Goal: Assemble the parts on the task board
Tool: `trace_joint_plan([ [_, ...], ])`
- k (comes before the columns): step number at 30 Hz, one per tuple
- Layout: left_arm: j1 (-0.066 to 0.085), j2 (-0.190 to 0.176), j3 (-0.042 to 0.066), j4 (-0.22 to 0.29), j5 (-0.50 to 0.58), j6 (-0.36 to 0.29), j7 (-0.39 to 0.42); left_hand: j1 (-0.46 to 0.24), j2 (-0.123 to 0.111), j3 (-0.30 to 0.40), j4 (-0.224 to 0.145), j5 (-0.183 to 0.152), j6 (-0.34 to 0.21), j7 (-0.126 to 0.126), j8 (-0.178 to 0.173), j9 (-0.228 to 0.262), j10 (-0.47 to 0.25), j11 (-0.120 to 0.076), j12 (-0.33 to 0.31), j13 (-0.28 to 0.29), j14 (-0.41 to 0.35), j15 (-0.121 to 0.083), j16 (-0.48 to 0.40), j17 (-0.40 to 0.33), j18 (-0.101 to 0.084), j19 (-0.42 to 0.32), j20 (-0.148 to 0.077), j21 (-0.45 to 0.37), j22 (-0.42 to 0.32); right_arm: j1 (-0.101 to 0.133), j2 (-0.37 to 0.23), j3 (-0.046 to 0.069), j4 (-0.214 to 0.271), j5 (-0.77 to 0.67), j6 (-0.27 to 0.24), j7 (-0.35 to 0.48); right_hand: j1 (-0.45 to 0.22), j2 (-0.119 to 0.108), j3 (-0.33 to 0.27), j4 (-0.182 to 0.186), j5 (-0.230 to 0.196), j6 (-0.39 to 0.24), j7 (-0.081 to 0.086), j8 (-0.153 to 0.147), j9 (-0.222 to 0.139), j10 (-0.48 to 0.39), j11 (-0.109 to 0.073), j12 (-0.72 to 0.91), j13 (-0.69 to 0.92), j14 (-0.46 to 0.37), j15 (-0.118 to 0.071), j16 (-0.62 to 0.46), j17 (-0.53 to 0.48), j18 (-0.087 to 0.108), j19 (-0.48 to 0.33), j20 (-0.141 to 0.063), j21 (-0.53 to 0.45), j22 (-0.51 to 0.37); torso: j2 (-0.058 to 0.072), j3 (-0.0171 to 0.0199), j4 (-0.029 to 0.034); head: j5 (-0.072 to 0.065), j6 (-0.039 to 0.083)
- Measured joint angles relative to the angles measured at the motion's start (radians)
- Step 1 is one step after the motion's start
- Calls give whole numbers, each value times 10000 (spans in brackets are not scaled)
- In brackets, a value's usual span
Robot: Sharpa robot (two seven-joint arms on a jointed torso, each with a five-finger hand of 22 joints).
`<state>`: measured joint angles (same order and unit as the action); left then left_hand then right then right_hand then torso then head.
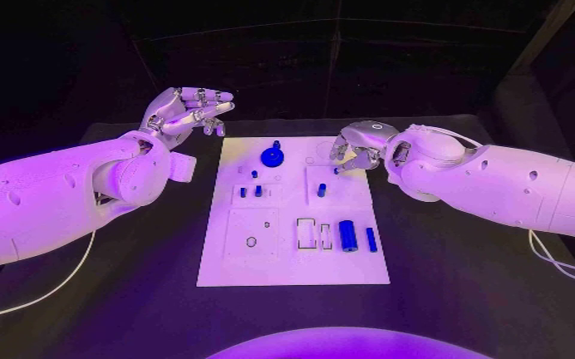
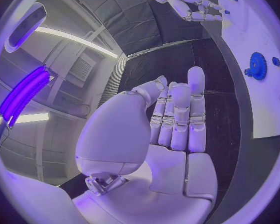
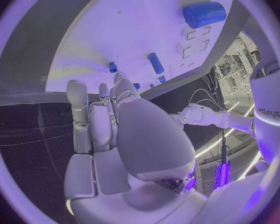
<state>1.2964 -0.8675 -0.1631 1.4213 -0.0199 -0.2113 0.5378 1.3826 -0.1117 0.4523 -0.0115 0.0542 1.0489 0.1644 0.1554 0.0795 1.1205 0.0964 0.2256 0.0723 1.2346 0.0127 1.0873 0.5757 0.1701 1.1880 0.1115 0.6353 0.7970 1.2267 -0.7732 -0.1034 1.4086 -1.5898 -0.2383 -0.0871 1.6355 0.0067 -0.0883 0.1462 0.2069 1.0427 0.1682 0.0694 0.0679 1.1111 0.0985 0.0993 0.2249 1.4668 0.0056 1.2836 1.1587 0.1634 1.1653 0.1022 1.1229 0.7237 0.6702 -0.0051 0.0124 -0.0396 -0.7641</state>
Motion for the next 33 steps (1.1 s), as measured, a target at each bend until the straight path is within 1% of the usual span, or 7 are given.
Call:
trace_joint_plan([
  [3,-2,-22,0,-8,78,46,21,0,0,-11,-11,0,0,0,0,0,0,0,0,0,0,0,0,-8,-1,0,0,0,-2,-30,43,0,-33,-69,90,-44,56,-56,99,-47,0,0,0,0,0,0,0,-44,-103,0,0,5,0,0,-1,72,0,18,2,1,0,10,-16],
  [15,-3,-39,-1,-76,205,110,36,0,0,-11,-11,0,-1,0,0,-9,0,0,0,1,1,0,-40,-7,-2,0,0,0,-12,-122,157,0,-97,-198,467,-180,130,-39,394,-108,-7,-35,35,0,1,0,-1,-88,-360,0,-1,80,61,0,-1,71,114,163,5,4,-1,30,-83],
  [18,-3,-38,-1,-83,220,121,36,0,0,-11,-11,0,-1,0,0,-10,0,0,0,1,1,0,-40,-13,-2,0,0,0,-11,-148,183,0,-104,-221,550,-206,174,-11,657,-104,-310,23,-16,0,1,39,34,-104,-569,0,-1,146,102,-1,-1,71,226,272,4,4,-5,31,-84],
  [19,-3,-36,-1,-86,223,124,36,0,0,-24,-24,0,-1,0,0,-10,-1,0,0,1,1,0,-40,-24,-2,0,0,0,-19,-155,194,0,-112,-228,573,-216,174,-11,727,-111,-366,53,12,0,1,61,12,-114,-621,0,-1,155,124,-1,20,92,266,312,4,4,-7,38,-85],
  [24,-3,-29,-1,-105,234,130,36,0,0,-39,-39,0,-1,-1,0,-10,-1,0,-1,-6,1,0,-40,-43,-3,0,0,-40,-30,-176,246,0,-135,-264,675,-273,272,-18,1130,-156,-505,157,-26,0,1,186,0,-154,-825,0,-1,293,247,-13,115,116,459,592,-3,4,-8,58,-90],
  [26,-3,-28,-1,-112,238,130,36,0,0,-39,-39,0,-1,-1,0,-20,-1,0,-1,-9,1,0,-76,-54,-4,0,0,-40,-38,-184,259,-1,-137,-289,726,-312,306,16,1299,-163,-580,158,-27,0,2,222,-6,-154,-900,0,-1,293,251,-168,202,84,574,745,-4,4,-8,62,-90],
  [33,-3,-25,-1,-122,248,129,36,1,0,-39,-39,0,-1,0,0,-20,-1,1,-1,-9,1,1,-76,-54,-5,0,0,-40,-37,-184,313,17,-148,-390,854,-462,248,-43,2042,-188,-672,257,-39,0,2,379,-21,-200,-1189,0,-2,351,238,-163,271,86,775,1036,-4,0,-8,70,-128],
])
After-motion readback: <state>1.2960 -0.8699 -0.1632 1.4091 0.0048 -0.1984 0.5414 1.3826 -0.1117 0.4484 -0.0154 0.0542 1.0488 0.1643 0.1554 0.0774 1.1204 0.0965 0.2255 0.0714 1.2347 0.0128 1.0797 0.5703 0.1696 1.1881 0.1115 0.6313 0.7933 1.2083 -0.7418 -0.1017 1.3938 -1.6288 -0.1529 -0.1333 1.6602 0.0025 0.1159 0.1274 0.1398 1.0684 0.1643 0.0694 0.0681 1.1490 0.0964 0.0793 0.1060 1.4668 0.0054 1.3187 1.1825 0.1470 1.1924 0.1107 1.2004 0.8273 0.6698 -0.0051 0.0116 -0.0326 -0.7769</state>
